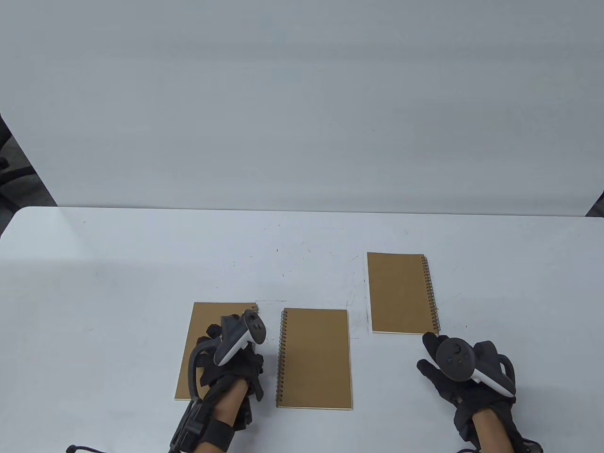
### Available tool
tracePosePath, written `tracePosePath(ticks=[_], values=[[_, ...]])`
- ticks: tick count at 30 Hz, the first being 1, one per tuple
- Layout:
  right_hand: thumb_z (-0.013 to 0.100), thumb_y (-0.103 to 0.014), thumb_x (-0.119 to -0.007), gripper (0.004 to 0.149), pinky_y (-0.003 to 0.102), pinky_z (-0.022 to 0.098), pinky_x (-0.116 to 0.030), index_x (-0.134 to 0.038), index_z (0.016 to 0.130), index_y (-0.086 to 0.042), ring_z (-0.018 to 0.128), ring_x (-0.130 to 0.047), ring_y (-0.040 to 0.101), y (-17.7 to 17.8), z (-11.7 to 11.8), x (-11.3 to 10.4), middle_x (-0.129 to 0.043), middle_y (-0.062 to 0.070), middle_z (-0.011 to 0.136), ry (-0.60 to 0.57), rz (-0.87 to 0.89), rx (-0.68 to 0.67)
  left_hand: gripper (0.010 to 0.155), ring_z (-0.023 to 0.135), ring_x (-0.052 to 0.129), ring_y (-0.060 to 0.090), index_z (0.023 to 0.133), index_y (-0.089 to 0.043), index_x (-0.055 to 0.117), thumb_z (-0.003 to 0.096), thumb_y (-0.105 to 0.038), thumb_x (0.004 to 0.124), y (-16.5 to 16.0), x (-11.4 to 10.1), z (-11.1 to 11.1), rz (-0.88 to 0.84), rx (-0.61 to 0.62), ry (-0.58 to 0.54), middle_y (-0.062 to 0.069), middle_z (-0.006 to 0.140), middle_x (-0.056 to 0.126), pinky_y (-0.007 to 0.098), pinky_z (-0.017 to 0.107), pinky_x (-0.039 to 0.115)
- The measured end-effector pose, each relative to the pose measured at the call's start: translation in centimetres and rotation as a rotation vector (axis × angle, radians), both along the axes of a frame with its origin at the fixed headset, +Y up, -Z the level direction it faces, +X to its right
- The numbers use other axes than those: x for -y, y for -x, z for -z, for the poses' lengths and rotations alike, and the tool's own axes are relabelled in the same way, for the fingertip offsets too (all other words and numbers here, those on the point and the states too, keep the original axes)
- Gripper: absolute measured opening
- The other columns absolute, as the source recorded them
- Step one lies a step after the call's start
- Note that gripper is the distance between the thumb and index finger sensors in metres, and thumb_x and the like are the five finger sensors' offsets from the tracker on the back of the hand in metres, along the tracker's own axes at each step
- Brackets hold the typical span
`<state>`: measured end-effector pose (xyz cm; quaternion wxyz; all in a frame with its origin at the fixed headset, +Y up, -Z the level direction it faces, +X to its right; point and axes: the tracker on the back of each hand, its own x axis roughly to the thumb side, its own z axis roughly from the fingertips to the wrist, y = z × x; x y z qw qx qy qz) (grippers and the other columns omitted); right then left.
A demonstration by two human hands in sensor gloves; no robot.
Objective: Flip notebook to front cover facing up
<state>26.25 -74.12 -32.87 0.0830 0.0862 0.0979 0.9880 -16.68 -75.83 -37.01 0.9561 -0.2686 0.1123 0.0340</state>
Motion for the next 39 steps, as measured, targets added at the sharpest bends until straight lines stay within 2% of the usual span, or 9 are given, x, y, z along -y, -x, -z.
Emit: tracePosePath(ticks=[8,13,16,18,20,26,31,35,39], values=[[0.056,-0.048,-0.057,0.067,0.082,0.058,-0.034,-0.048,0.11,-0.01,0.096,-0.062,0.057,0.1,0.0,0.1,-0.063,0.029,0.113,0.009,-0.01,0.001,0.101,0.094,0.019,0.075,0.105,-0.009,-0.007,0.0574,-0.052,0.07,1.0,0.9,0.1,-0.099,0.004,0.065,0.046,0.105,0.01,0.08,0.064,0.041],[0.056,-0.048,-0.057,0.067,0.082,0.058,-0.034,-0.048,0.11,-0.01,0.096,-0.062,0.057,0.1,-0.1,0.1,-0.063,0.029,0.113,0.014,-0.012,0.004,0.101,0.089,0.032,0.079,0.102,0.002,-0.004,0.0537,-0.045,0.072,0.3,0.8,0.5,0.001,0.06,0.077,0.051,0.101,0.02,0.075,0.062,0.052],[0.056,-0.048,-0.057,0.067,0.082,0.058,-0.034,-0.048,0.11,-0.01,0.096,-0.062,0.057,0.1,-0.1,0.1,-0.063,0.029,0.113,0.015,-0.011,0.003,0.095,0.089,0.042,0.077,0.102,0.003,-0.002,0.0535,-0.035,0.07,0.0,0.9,0.5,0.119,0.108,0.078,0.051,0.1,0.028,0.07,0.062,0.061],[0.056,-0.048,-0.057,0.067,0.082,0.058,-0.034,-0.047,0.11,-0.01,0.096,-0.062,0.057,0.1,-0.2,0.1,-0.062,0.029,0.113,0.019,-0.011,0.003,0.086,0.09,0.056,0.072,0.103,0.002,0.003,0.0536,-0.023,0.069,0.2,0.6,0.3,0.193,0.104,-0.024,0.047,0.102,0.041,0.065,0.061,0.07],[0.056,-0.048,-0.057,0.067,0.082,0.058,-0.034,-0.047,0.11,-0.01,0.096,-0.062,0.057,0.0,-0.2,0.1,-0.062,0.029,0.113,0.017,-0.01,0.004,0.086,0.091,0.057,0.069,0.104,-0.001,0.003,0.0535,-0.022,0.069,0.6,0.2,0.2,0.156,0.095,0.017,0.045,0.103,0.042,0.063,0.061,0.071],[0.056,-0.048,-0.057,0.067,0.082,0.058,-0.033,-0.047,0.11,-0.009,0.096,-0.062,0.057,0.0,-0.2,0.1,-0.062,0.029,0.113,0.019,-0.006,0.006,0.085,0.09,0.081,0.057,0.107,-0.006,0.005,0.0544,-0.018,0.07,1.4,-4.9,0.0,0.08,0.051,-0.098,0.033,0.105,0.061,0.053,0.057,0.083],[0.056,-0.048,-0.057,0.067,0.082,0.058,-0.033,-0.047,0.11,-0.009,0.096,-0.062,0.057,-0.1,-0.2,-0.1,-0.062,0.029,0.113,0.014,0.004,0.008,0.085,0.067,0.104,0.037,0.109,-0.005,0.01,0.0551,-0.016,0.075,0.8,-10.6,-0.2,0.038,-0.002,-0.275,0.022,0.094,0.081,0.038,0.041,0.093],[0.056,-0.048,-0.057,0.067,0.082,0.058,-0.033,-0.047,0.11,-0.009,0.096,-0.062,0.057,-0.1,-0.2,-0.1,-0.062,0.029,0.113,0.011,0.008,0.008,0.086,0.059,0.106,0.032,0.11,-0.005,0.01,0.0551,-0.018,0.076,-0.4,-12.5,-0.4,-0.199,-0.019,-0.343,0.02,0.091,0.082,0.035,0.036,0.094],[0.056,-0.048,-0.057,0.067,0.082,0.058,-0.033,-0.047,0.11,-0.009,0.096,-0.062,0.057,-0.1,-0.3,-0.1,-0.062,0.029,0.113,0.016,0.004,0.004,0.088,0.056,0.105,0.029,0.11,-0.005,0.01,0.0552,-0.02,0.077,-2.6,-12.3,-0.4,-0.419,0.012,-0.351,0.019,0.089,0.082,0.033,0.033,0.095]])
